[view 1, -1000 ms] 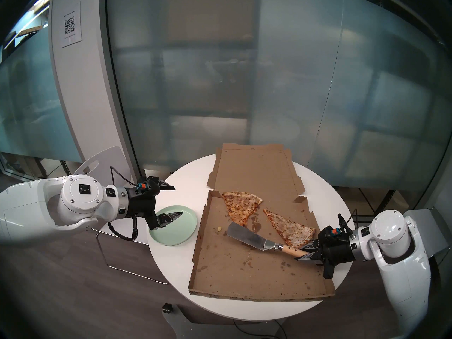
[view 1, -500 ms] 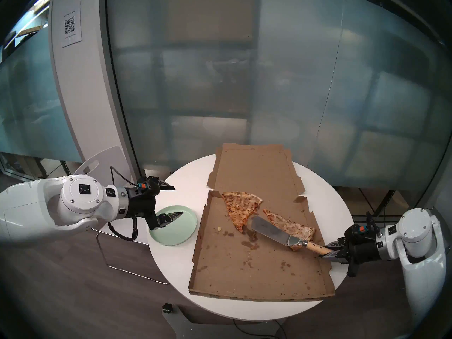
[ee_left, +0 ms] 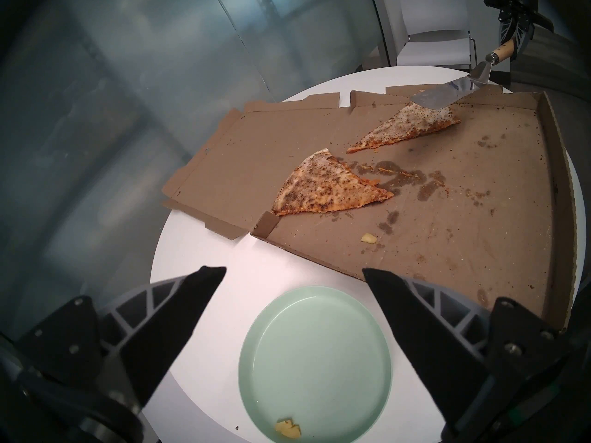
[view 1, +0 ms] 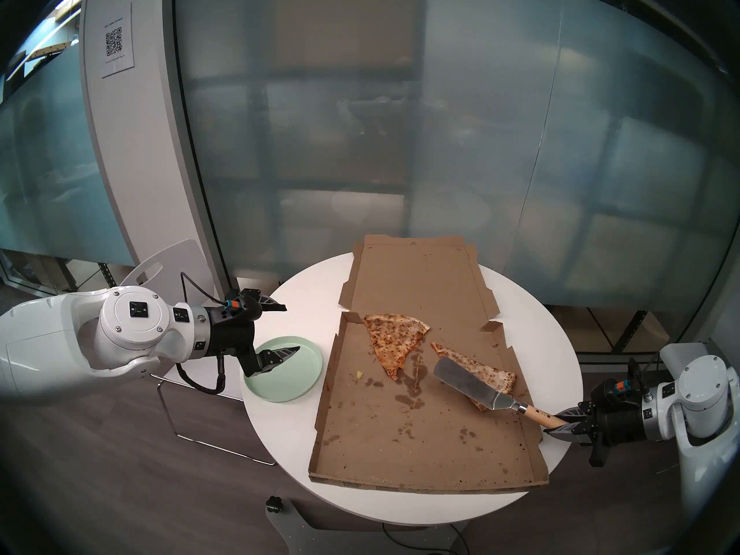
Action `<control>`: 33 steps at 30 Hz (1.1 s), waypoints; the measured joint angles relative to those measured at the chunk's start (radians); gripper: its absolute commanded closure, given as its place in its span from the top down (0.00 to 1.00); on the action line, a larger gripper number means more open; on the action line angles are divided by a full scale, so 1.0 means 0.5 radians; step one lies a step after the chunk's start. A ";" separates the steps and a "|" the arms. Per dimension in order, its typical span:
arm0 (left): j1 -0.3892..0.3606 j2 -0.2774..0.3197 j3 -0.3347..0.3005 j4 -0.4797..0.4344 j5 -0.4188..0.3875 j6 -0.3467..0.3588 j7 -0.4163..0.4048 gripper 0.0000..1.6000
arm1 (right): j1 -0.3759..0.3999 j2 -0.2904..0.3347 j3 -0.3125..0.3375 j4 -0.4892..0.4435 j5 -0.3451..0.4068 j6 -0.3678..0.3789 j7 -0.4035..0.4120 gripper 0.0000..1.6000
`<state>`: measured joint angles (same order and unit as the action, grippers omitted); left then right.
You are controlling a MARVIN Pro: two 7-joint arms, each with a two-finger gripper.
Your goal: Put pizza slice onto the plate
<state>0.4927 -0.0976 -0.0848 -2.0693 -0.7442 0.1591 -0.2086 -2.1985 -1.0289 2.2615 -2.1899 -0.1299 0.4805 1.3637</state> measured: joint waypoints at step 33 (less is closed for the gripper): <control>0.000 0.000 0.001 0.000 0.000 0.000 0.000 1.00 | -0.365 -0.025 -0.008 0.019 0.090 0.066 -0.071 0.00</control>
<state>0.4925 -0.0976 -0.0846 -2.0693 -0.7442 0.1591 -0.2085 -2.3811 -1.0415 2.2575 -2.1803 -0.0850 0.5136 1.3283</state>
